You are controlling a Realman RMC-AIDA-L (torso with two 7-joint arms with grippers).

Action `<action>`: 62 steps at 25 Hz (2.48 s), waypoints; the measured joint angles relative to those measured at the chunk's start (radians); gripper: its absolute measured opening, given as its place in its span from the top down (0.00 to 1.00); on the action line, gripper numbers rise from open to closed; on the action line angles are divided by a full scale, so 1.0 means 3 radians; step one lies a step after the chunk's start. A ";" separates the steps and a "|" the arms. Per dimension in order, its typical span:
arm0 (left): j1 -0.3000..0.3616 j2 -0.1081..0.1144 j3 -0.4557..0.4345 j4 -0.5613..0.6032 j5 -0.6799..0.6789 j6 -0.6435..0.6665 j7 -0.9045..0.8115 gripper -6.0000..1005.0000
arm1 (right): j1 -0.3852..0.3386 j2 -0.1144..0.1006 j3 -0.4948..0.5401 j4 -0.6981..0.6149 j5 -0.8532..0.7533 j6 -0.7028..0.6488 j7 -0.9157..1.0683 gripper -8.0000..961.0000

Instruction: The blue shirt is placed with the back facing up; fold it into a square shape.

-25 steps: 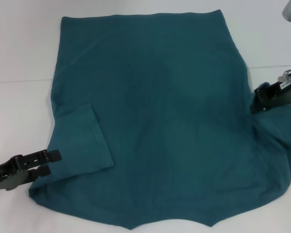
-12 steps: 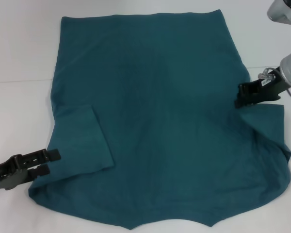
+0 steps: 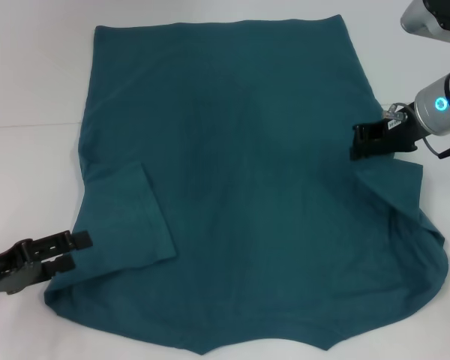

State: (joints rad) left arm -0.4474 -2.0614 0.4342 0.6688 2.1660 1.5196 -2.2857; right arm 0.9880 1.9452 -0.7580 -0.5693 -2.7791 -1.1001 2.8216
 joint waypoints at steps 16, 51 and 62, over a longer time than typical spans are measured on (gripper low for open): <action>0.0003 -0.0001 0.0000 0.0000 0.0011 -0.0036 0.0010 0.22 | -0.0032 -0.0035 0.0032 0.0001 0.0130 0.0016 0.0077 0.86; 0.0007 -0.0001 -0.0012 -0.0038 0.0002 -0.0089 0.0003 0.22 | -0.0711 -0.0096 0.0069 -0.0314 0.0368 -0.0400 -0.0399 0.32; 0.0003 -0.0001 -0.0026 -0.0041 -0.0001 -0.0090 0.0017 0.22 | -0.0714 -0.0086 0.0067 -0.0214 0.1428 -0.0735 -0.0632 0.32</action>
State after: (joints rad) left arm -0.4467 -2.0617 0.4264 0.6564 2.1658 1.4927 -2.2806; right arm 0.7738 1.9193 -0.7378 -0.6334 -2.3506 -1.3206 2.6321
